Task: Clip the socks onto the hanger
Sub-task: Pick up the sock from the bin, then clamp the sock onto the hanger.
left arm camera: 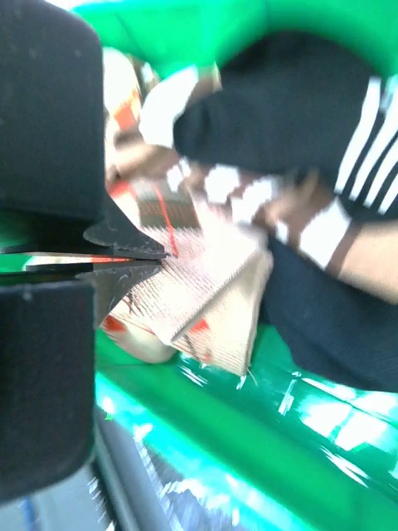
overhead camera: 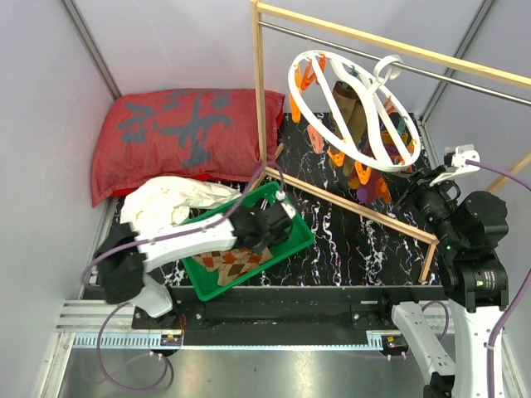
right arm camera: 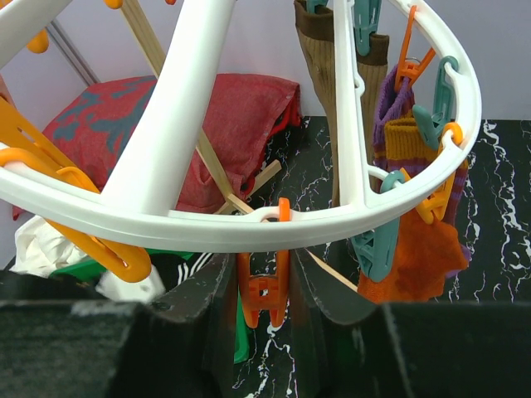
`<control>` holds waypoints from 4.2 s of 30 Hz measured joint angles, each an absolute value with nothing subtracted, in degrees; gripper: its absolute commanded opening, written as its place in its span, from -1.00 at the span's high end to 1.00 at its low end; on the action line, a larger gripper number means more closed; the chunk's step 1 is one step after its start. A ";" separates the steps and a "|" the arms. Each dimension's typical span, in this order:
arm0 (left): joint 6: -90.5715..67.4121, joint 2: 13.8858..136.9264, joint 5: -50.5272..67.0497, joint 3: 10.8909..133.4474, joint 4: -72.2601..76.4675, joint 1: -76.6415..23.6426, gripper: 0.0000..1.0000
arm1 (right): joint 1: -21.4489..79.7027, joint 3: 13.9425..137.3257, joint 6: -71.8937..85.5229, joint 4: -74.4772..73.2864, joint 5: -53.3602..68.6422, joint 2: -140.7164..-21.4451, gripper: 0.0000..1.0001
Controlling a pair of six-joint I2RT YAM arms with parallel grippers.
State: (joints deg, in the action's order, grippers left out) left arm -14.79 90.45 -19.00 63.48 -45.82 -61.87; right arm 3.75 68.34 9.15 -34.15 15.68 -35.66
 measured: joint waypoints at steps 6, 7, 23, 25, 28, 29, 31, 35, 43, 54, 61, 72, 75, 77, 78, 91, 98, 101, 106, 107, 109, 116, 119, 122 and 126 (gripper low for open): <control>-13.45 76.12 -22.90 71.55 -48.90 -60.51 1.00 | 3.75 68.34 9.15 -34.17 15.73 -35.66 0.93; -13.10 74.61 -23.22 73.01 -49.01 -59.77 1.00 | 3.75 68.34 9.17 -34.17 15.75 -35.66 0.93; -8.23 61.87 -17.06 78.83 -33.15 -58.11 1.00 | 3.75 69.52 12.88 -34.81 16.62 -35.79 0.98; -8.75 60.16 -14.74 76.60 -27.03 -58.89 1.00 | 3.75 69.71 14.33 -34.87 16.80 -35.90 0.98; -9.98 59.68 -11.90 73.10 -19.46 -59.90 1.00 | 3.75 69.87 16.21 -34.92 17.23 -36.03 0.99; -10.63 60.16 -10.81 71.31 -15.55 -60.38 1.00 | 3.75 69.89 16.84 -34.96 17.28 -36.07 0.99; -11.46 61.25 -9.47 68.90 -11.14 -61.23 1.00 | 3.75 69.97 18.22 -35.00 17.28 -36.18 0.99; -12.51 65.30 -7.84 64.90 -1.02 -63.61 1.00 | 3.75 70.08 21.15 -35.03 17.28 -36.36 1.00; -13.45 72.62 -7.07 63.16 13.52 -67.22 1.00 | 3.75 69.54 27.05 -34.72 17.15 -36.10 1.00; -13.98 80.01 -6.31 65.73 19.84 -69.34 1.00 | 3.75 68.36 32.01 -33.41 17.02 -35.94 1.00; -14.00 81.49 -6.17 68.03 21.12 -69.71 1.00 | 3.75 67.22 32.88 -32.38 16.99 -35.94 1.00; -14.00 82.32 -6.09 69.41 21.89 -70.32 1.00 | 3.75 65.10 33.10 -31.00 15.75 -35.35 1.00; -14.00 82.98 -6.00 69.97 21.96 -70.54 1.00 | 3.75 64.55 33.39 -30.44 15.64 -35.03 1.00; -14.00 83.48 -5.93 70.61 22.00 -70.72 1.00 | 3.75 64.38 33.61 -30.00 15.62 -34.85 1.00; -14.00 83.66 -5.93 70.83 22.02 -70.78 1.00 | 3.75 64.27 33.76 -29.76 15.62 -34.76 1.00; -14.02 84.64 -5.93 73.25 22.52 -71.61 1.00 | 3.75 62.33 34.74 -28.10 15.49 -33.43 0.18; -14.26 86.26 -5.96 73.28 22.37 -71.68 1.00 | 3.75 62.30 33.30 -30.33 14.44 -31.40 -0.50; -14.57 86.89 -5.96 73.28 22.39 -71.68 1.00 | 3.75 62.65 31.31 -31.46 14.46 -30.83 -0.57; -14.92 87.83 -5.98 73.54 22.39 -71.70 1.00 | 3.77 65.10 25.85 -34.26 14.41 -29.78 -0.57; -14.96 88.03 -5.98 73.69 22.37 -71.70 1.00 | 3.77 66.02 24.51 -34.92 14.24 -29.36 -0.57; -15.05 88.44 -5.98 74.00 22.41 -71.70 1.00 | 3.77 67.37 22.46 -35.70 14.04 -28.67 -0.56; -15.09 89.41 -5.98 74.54 22.70 -71.70 0.89 | 4.78 72.07 16.60 -36.34 17.26 -27.66 -0.46; -15.09 89.45 -5.96 74.54 22.90 -71.70 0.82 | 5.13 73.23 15.79 -36.10 20.51 -28.27 -0.40; -15.11 89.47 -5.93 74.54 23.40 -71.70 0.61 | 5.28 73.52 15.77 -35.33 22.76 -29.61 -0.39; -15.00 89.47 -5.78 74.54 24.01 -71.70 0.38 | 5.30 73.71 16.14 -34.39 25.82 -33.01 -0.37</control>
